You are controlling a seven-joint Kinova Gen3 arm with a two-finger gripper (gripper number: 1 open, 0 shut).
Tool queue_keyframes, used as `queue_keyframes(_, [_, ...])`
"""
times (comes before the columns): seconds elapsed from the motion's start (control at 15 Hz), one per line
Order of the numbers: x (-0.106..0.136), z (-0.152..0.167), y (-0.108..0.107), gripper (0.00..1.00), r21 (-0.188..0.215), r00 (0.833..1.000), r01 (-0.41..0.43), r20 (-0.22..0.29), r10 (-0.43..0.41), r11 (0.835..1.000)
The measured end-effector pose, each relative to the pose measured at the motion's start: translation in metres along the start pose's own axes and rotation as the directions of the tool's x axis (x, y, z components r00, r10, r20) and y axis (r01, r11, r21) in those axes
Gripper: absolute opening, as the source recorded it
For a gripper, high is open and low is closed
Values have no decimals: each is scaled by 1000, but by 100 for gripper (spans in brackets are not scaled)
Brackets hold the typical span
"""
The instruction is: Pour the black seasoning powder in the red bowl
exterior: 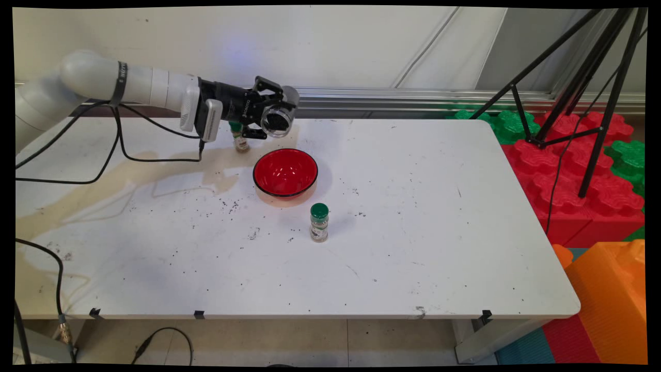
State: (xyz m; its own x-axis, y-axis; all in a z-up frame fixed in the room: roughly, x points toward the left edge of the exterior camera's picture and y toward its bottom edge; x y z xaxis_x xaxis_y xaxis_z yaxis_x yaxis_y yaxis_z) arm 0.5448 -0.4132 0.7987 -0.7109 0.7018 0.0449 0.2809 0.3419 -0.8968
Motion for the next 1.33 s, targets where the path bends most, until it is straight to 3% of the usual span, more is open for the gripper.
queue_keyframes(0.67, [4,3,0,0,13,988,-155,7,155,988])
queue_keyframes(1.33, [8,4,-1,0,30,955,-296,12,296,955])
